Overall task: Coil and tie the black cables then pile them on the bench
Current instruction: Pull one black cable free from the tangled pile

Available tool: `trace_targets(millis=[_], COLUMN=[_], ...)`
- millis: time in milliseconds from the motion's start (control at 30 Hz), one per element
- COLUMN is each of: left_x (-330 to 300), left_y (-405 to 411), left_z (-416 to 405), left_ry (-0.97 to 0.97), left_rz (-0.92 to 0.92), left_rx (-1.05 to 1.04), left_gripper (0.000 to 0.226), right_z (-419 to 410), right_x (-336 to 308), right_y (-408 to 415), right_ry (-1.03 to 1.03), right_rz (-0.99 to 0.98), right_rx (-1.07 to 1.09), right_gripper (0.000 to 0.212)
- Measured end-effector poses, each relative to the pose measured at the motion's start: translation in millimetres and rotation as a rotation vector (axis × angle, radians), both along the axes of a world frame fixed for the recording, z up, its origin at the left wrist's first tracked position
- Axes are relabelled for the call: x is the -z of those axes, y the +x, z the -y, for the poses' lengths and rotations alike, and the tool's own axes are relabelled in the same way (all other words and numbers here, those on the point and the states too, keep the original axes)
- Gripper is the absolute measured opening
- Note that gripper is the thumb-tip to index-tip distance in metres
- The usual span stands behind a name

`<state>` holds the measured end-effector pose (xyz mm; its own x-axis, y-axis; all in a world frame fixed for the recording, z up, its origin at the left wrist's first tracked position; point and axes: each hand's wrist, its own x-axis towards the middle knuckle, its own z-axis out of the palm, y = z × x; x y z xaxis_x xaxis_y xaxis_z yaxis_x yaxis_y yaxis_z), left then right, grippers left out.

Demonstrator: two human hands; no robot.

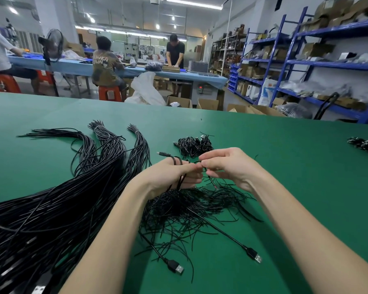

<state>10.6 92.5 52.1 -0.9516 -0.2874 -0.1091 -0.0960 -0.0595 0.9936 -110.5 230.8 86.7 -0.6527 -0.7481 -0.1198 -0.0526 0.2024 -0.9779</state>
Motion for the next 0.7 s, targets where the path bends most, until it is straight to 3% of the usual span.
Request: trace_targets(millis=[167,367,700], left_x=[-1.5,-6.2,5.4], left_y=[-0.2,-1.9,-9.6], left_z=[-2.5,0.1,-8.8], left_ry=[-0.004,0.173,0.152], left_rz=[0.006,-0.088,-0.132], left_rx=[0.014,-0.087,-0.207], left_gripper=[0.027,0.022,0.026], right_z=[1.9,2.0,12.1], right_x=[1.6,4.1,28.2], right_y=[8.1,21.5,29.4], right_ry=[-0.144,-0.105,0.023], right_rz=[0.113,0.087,-0.437], right_rx=[0.116,0.062,0.158], right_gripper=[0.011,0.010,0.009])
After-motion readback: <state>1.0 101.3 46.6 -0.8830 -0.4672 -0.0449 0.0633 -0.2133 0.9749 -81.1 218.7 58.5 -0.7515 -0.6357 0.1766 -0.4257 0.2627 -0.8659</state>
